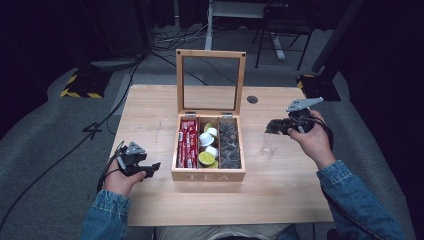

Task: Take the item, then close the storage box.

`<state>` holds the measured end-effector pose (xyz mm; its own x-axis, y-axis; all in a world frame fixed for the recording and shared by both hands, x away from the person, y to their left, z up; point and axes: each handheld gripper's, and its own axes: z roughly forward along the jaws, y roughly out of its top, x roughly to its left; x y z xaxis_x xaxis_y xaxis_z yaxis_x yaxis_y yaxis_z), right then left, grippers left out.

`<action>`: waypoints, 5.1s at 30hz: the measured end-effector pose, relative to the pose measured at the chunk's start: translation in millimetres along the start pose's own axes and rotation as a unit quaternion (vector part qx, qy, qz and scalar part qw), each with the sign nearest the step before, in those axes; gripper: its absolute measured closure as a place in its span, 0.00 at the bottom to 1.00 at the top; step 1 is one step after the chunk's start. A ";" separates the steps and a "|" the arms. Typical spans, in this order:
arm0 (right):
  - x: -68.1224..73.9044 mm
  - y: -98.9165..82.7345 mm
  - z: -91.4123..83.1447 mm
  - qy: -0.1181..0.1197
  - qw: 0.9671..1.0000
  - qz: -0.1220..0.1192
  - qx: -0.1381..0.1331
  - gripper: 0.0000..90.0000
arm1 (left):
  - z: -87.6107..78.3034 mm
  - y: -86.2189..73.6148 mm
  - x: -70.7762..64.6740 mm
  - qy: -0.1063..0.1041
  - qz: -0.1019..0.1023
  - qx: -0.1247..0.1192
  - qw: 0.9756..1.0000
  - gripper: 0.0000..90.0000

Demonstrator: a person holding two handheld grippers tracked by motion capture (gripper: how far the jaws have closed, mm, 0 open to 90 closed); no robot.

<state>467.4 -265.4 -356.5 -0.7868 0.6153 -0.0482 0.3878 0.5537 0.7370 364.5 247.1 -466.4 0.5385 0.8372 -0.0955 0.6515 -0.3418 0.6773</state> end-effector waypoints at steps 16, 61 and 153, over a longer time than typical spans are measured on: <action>-4.4 -11.8 13.8 -0.011 0.998 -0.011 0.067 0.88 | 1.5 0.6 -1.1 0.002 0.002 0.003 1.000 0.37; -23.6 19.9 6.2 0.001 0.990 0.084 -0.113 0.34 | 5.7 1.8 -2.9 -0.009 0.005 0.006 1.000 0.38; -44.1 142.1 30.8 0.073 0.986 0.041 -0.142 0.72 | 24.0 -30.4 -5.0 0.020 0.028 -0.007 0.999 0.17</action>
<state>572.0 -196.5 -270.4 -0.8272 0.5528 0.1008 0.3190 0.3143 0.8941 354.8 243.0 -504.1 0.5524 0.8331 -0.0283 0.6128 -0.3829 0.6913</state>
